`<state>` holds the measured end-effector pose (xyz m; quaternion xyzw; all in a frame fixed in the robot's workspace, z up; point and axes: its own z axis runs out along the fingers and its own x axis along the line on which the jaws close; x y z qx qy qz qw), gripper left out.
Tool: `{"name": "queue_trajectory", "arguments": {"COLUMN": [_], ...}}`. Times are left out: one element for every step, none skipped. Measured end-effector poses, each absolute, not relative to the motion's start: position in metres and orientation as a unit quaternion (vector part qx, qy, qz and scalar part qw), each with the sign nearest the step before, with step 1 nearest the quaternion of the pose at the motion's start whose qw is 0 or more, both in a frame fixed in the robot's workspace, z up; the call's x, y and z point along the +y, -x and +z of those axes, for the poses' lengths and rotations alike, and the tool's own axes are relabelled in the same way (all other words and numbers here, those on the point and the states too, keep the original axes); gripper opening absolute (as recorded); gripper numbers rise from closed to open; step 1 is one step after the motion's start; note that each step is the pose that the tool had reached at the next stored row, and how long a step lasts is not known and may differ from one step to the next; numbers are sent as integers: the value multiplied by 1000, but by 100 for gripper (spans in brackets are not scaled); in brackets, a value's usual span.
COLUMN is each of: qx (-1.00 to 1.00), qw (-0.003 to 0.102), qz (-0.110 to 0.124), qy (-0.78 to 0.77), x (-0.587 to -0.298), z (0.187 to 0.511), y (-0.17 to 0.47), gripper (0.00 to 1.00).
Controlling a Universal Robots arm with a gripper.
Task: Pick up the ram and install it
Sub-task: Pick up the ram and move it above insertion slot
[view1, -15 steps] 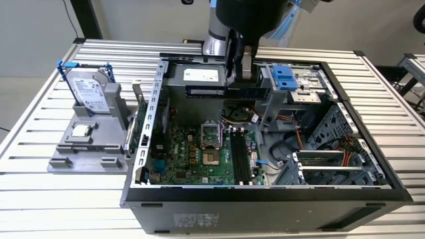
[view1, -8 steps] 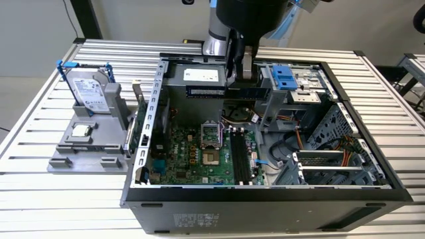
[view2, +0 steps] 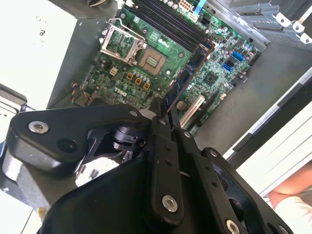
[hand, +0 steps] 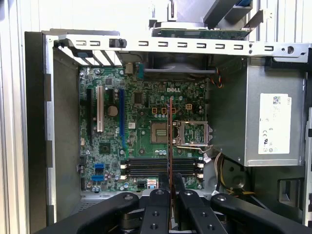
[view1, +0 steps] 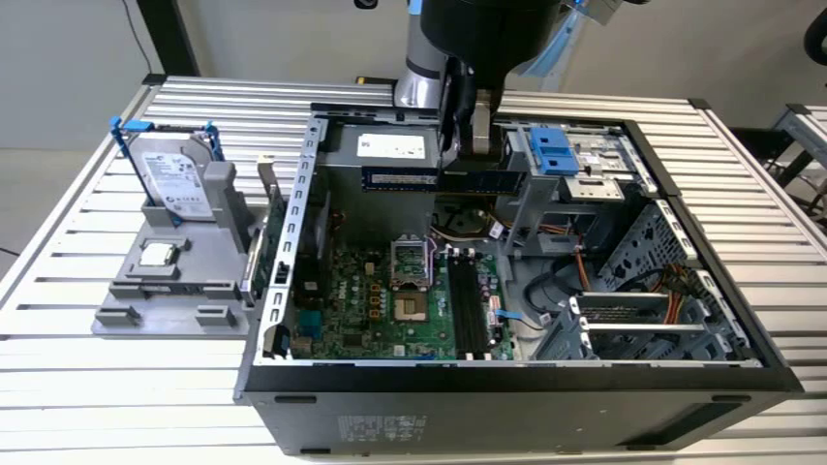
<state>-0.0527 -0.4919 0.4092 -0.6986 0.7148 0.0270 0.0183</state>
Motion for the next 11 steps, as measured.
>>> {"name": "queue_trajectory", "arguments": {"qx": [715,715,715,715,715,715,715,715,715,715,716], "qw": [18,18,18,18,18,18,18,18,18,18,18], "qz": [27,27,27,27,27,27,27,27,27,27,27], "qy": [699,699,699,699,699,699,699,699,698,698,697], "x": [-492,-492,-492,-492,-492,-492,-492,-492,-492,-492,-492], "z": [409,409,409,409,408,408,408,407,407,406,405], "y": [53,53,53,52,51,50,47,44,41,38,35], "gripper": [0,0,0,0,0,0,0,0,0,0,0]}}
